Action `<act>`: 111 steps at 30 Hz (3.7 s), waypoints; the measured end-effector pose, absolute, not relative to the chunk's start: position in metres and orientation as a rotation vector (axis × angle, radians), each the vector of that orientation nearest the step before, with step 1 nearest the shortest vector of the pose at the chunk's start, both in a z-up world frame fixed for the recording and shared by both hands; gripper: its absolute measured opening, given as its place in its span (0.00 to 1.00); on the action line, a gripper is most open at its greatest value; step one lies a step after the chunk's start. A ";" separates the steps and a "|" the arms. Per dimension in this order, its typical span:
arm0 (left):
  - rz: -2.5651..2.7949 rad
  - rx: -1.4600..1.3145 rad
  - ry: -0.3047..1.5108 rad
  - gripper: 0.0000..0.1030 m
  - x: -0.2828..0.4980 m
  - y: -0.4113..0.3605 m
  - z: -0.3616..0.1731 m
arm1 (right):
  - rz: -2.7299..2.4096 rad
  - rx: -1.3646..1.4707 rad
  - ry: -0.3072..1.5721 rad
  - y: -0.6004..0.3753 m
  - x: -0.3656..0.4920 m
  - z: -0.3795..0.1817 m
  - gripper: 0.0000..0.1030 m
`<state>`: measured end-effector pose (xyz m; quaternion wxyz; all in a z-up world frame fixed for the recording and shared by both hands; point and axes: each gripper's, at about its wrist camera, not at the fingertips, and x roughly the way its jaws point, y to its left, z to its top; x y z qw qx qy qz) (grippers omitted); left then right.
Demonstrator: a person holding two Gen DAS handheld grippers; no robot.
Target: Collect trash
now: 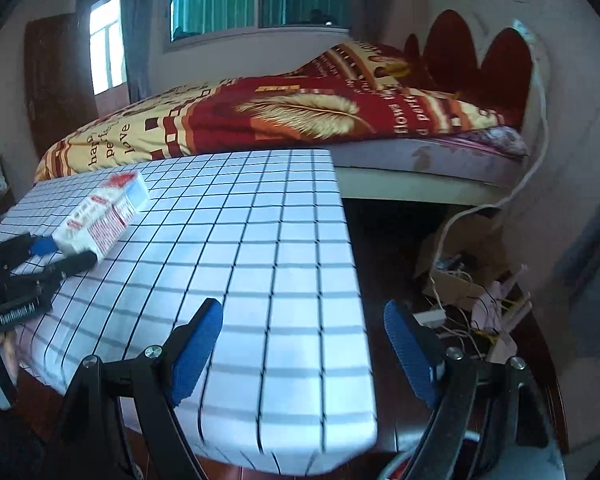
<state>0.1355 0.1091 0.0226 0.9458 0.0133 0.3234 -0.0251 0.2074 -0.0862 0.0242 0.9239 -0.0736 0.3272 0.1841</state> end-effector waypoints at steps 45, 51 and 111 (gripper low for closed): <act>-0.449 0.181 0.835 1.00 0.126 -0.172 -0.078 | -0.066 0.066 1.020 -0.394 0.086 -0.109 1.00; -0.325 0.166 0.774 1.00 0.112 -0.124 -0.058 | -0.007 -0.017 0.980 -0.350 0.085 -0.100 1.00; -0.165 0.105 0.500 1.00 -0.017 -0.032 0.068 | 0.022 -0.062 0.654 -0.229 -0.039 0.088 1.00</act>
